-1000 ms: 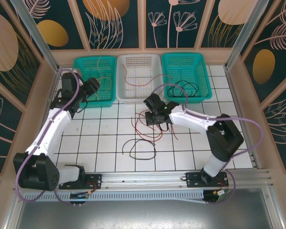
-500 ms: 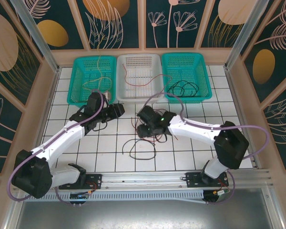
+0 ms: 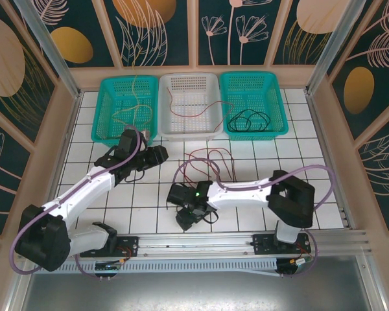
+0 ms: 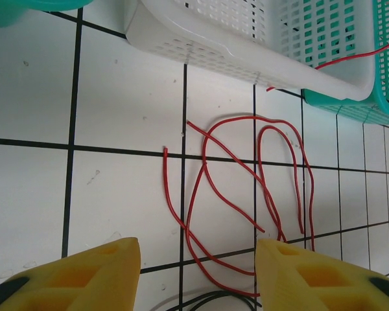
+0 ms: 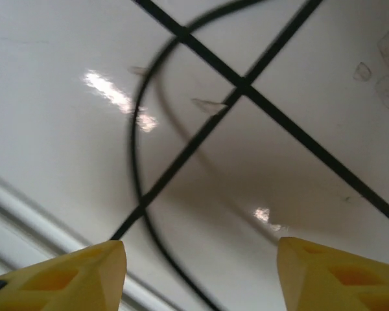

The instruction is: Untangle the cables

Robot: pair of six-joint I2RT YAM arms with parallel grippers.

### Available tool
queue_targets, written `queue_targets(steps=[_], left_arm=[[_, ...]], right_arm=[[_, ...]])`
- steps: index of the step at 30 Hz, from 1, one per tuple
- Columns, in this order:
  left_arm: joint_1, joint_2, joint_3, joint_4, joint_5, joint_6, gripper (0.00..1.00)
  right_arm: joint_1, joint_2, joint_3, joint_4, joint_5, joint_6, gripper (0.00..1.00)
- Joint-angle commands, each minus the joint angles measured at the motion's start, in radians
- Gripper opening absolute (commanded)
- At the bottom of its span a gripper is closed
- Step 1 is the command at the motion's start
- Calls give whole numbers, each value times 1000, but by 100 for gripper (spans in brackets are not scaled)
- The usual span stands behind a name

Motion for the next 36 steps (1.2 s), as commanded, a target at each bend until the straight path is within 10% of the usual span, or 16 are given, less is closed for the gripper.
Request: queue_targets(steps=[1,6,19,36], left_arm=[[-1,-31,-13,-19,-14,-13,50],[-1,-30,8,-14,4,-2,49],[-1,-15,56,80,98,-22,47],[-113,4,48,261,182,-60,46]], right_arm=[[-11,34,56,-59,67,-45,49],[-6,-81,76,-59,92,-71,1],[-250,-578,207,71,71,-52,0],[-382,-522,533,264,438,-147,0]])
